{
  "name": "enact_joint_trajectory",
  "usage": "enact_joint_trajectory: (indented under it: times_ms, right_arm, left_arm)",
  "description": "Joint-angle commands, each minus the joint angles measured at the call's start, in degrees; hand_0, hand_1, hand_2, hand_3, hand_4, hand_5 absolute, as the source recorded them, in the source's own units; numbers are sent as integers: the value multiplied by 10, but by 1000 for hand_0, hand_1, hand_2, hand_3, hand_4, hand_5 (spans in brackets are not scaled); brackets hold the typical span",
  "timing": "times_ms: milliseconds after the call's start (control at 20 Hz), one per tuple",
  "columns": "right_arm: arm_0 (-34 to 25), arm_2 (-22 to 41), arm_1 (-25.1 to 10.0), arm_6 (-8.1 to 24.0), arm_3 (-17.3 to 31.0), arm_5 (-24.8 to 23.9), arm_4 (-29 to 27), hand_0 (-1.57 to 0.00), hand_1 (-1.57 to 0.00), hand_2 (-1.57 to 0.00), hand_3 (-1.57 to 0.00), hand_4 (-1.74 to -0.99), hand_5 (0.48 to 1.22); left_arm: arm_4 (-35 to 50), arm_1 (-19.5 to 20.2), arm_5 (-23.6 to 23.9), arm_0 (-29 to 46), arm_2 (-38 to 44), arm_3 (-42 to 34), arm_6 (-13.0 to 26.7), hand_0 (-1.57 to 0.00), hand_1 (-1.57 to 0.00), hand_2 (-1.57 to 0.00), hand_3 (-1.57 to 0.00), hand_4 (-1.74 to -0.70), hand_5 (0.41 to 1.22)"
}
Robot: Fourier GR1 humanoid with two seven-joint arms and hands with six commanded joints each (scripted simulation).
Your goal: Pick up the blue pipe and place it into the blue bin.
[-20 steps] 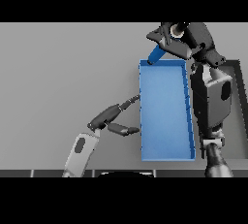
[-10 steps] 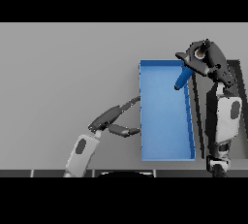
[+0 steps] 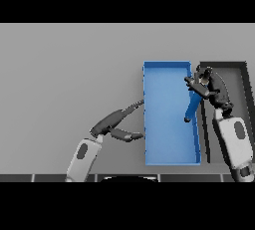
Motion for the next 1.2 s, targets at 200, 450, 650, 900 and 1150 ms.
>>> enact_joint_trajectory:
  times_ms: [200, 450, 650, 900, 1150]
  right_arm:
    - [-4, 163, -118, 0, 32, -150, -108, -1465, -1336, -1339, -788, -1678, 1221]
    - [-94, 345, -234, 0, 60, -178, -240, -479, -437, -438, -258, -1275, 1186]
    - [-154, 437, -269, -5, 72, -134, -247, -196, -179, -179, -105, -1110, 979]
    - [-188, 488, -276, -5, 77, -121, -236, -63, -58, -58, -34, -1056, 817]
    - [-184, 505, -279, -1, 79, -120, -227, -20, -18, -18, -10, -1033, 696]
  left_arm:
    - [-9, 4, 5, 1, -2, 1, -4, 1, 1, 1, 1, -882, 421]
    - [-6, 3, 6, 0, 0, -5, 0, 1, 1, 1, 1, -878, 428]
    - [0, 3, 0, 9, -3, -16, 2, 1, 1, 1, 1, -886, 428]
    - [1, -3, 3, 1, -3, -19, 23, 1, 1, 1, 1, -885, 427]
    - [0, 1, 4, 2, 0, -16, 13, 1, 1, 1, 1, -888, 429]
